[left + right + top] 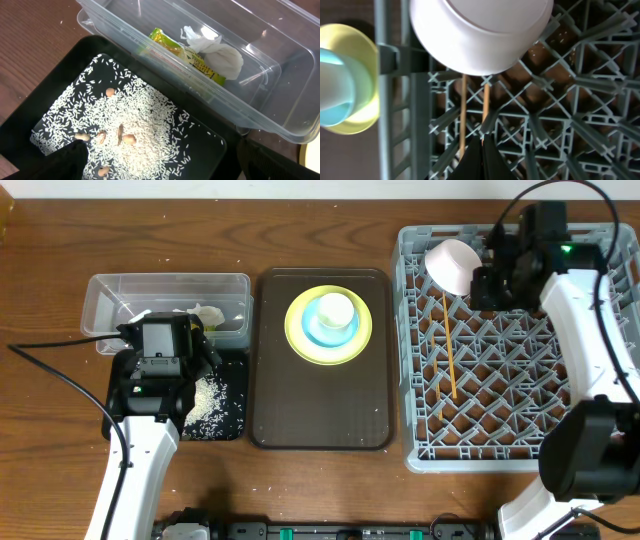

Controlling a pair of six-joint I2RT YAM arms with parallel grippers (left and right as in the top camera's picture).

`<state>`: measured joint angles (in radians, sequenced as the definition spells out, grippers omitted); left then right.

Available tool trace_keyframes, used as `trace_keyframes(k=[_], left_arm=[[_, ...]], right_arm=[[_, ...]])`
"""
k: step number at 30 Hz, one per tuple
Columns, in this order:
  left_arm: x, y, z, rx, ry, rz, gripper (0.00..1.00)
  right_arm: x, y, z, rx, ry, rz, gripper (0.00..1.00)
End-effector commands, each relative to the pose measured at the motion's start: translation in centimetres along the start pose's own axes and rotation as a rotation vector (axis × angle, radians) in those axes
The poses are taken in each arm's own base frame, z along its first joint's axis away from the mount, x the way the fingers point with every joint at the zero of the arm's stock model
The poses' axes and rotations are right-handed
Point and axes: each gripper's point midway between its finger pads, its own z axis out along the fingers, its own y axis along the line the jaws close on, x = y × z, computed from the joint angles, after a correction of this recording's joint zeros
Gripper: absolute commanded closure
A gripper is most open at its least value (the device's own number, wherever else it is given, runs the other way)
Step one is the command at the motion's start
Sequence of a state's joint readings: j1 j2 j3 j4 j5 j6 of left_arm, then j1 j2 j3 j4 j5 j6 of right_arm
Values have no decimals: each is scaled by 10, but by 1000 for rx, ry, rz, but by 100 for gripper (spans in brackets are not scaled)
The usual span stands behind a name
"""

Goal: Sort waste into correct bins and load items into the dishwasher rack
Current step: 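Withdraw right gripper from rack and move over white cup on brown tray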

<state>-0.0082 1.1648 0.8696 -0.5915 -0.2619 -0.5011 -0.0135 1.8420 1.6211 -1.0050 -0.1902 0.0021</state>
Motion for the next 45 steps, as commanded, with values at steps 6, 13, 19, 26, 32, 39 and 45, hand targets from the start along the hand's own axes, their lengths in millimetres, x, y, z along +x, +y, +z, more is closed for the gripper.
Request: trace_keyframes(k=[6,13,19,26,32,39,45], left_arm=[[-6,0,-2,-7,-16,-15,2],[-6,0,-2,-7,-16,-15,2],[-6,0,-2,-7,-16,-15,2],[-6,0,-2,-7,-16,-15,2],[-6,0,-2,-7,-16,-15,2],[-6,0,-2,-7,-16,-15,2],[-6,0,-2,-7,-15,-15,2]], right_arm=[[-5,-16,24,103,0,12,99],[-2,-18,42,99,29,15,99],[-14,-15,56,71,-4,6,99],[-32,8,56,-59,-77,-29,99],[-30,9,56,-65,-69,-28,96],[-24,41,48,-207,-50,-45,89],[-16,83,48,-270,-32,-117,85]])
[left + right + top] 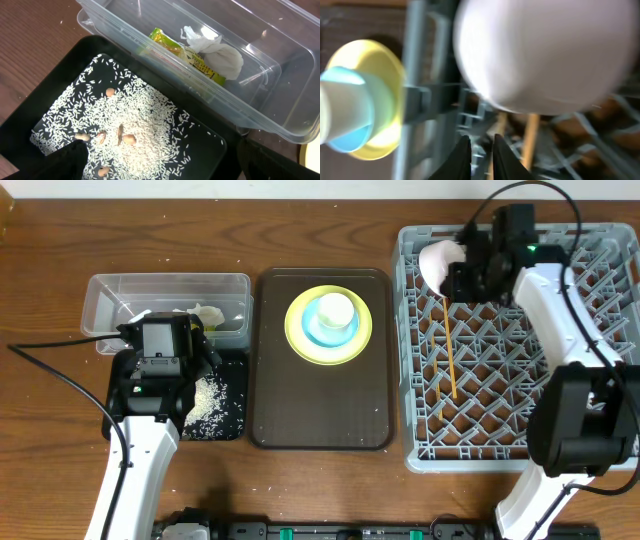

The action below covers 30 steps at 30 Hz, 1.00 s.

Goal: Sort waste into correct bins and load items into the dishwasher rack
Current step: 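Withdraw right gripper from rack and move over white cup on brown tray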

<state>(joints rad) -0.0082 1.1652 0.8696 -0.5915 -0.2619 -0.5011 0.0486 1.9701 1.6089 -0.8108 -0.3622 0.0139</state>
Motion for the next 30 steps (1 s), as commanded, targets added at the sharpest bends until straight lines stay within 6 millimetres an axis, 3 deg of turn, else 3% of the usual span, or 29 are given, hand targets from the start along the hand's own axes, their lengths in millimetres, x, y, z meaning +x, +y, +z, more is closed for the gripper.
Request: trace_keyframes(k=[1,12,20,30], left_arm=[[-6,0,-2,-7,-16,-15,2],[-6,0,-2,-7,-16,-15,2],[-7,0,-2,-7,-16,-15,2],[-7,0,-2,-7,-16,-15,2]], right_arm=[[4,44,3,-83,12,-71,85],[26,163,32,-152,12,-402,81],[26,196,44,46,-75,-550,81],[45,223,50,30,-56,-625,75]])
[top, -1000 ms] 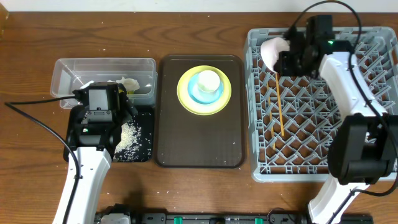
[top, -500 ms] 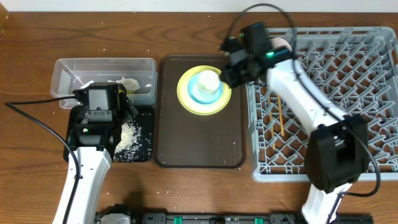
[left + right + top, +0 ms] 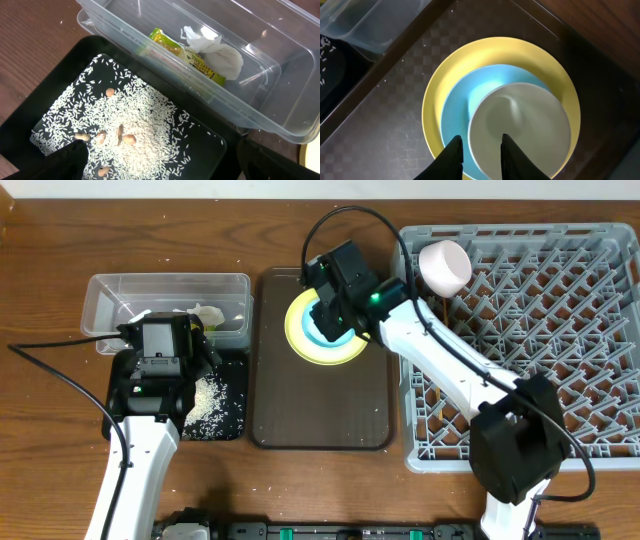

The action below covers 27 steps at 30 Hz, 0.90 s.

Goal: Sort waste into correct bins and load items into the dishwasher rack
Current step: 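Withdraw right gripper from rack and move over white cup on brown tray, then lower right gripper and close on white cup rim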

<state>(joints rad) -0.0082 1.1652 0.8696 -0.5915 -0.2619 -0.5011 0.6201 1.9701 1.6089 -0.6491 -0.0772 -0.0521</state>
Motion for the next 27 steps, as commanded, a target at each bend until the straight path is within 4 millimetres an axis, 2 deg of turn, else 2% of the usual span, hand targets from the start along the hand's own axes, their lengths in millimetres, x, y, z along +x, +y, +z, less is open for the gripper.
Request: trace_keyframes(k=[1,11,27], left_arm=[[-6,0,-2,-7,-16,-15,2],[-6,0,-2,-7,-16,-15,2],[-6,0,-2,-7,-16,-15,2]], right_arm=[[-2,8,-3,15,-6,-35,75],[15,9,12,10,60,-34,74],[28,9,12,5,112,-76,73]])
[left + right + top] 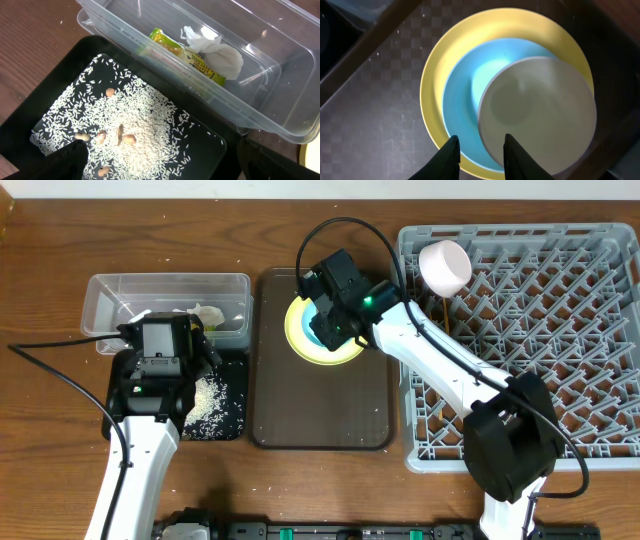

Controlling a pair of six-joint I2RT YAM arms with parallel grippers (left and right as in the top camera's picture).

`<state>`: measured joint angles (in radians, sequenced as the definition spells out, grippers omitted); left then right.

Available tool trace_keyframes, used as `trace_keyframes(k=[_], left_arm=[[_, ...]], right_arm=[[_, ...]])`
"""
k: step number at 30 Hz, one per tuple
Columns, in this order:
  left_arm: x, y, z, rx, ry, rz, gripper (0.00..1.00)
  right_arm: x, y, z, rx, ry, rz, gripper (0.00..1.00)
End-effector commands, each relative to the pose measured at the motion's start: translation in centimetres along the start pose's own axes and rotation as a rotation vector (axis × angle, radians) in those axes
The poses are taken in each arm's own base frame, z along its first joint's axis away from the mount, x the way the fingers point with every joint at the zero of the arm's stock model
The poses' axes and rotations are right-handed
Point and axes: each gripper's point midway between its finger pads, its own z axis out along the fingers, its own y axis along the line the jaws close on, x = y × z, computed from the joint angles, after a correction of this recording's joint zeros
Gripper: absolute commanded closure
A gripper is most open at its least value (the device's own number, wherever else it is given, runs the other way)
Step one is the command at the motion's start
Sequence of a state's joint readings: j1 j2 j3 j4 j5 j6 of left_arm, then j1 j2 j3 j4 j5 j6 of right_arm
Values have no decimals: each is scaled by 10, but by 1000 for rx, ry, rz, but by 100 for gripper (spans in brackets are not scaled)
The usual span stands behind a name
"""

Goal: Sort waste into correct bins and load items into the dishwasher rack
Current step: 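Lower right gripper and close on white cup rim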

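Note:
On the brown tray [318, 415] stands a stack: a yellow plate [432, 85], a blue dish [462, 85] on it, and a pale cup [537, 110] on top. My right gripper [481, 152] hangs open just above the stack's near rim, holding nothing. In the overhead view the right gripper [326, 328] covers most of the stack. A white cup [445, 267] lies in the far left corner of the grey dishwasher rack [530, 350]. My left gripper [160, 172] is open and empty over the black bin of rice [125, 135].
A clear bin [260, 55] behind the black bin holds a yellow-green wrapper [185, 55] and a crumpled tissue [220, 52]. A few nuts lie in the rice. The rack fills the table's right side, and cables loop above both arms.
My right gripper sits a little further left and closer over the stacked dishes, its fingers slightly wider apart. The left arm and both bins are unchanged.
My right gripper was shut beside the white cup in the rack's far left corner. Later it was still there, with its fingers slightly apart. Then the cup lay alone in the rack and the gripper was open over the tray's stack, where it now hangs closer.

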<state>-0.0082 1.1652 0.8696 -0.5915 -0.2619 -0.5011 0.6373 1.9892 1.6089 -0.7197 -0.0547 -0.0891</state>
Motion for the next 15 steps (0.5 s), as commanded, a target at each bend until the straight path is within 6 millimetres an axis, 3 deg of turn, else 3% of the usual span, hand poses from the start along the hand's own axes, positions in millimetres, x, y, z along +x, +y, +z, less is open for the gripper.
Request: trace_keyframes(k=[1,15], left_arm=[[-6,0,-2,-7,-16,-15,2],[-7,0,-2,-7,-16,-15,2]], right_arm=[[6,5,5,-2,26,-31,73],[17,5,22,-2,17,-139,69]])
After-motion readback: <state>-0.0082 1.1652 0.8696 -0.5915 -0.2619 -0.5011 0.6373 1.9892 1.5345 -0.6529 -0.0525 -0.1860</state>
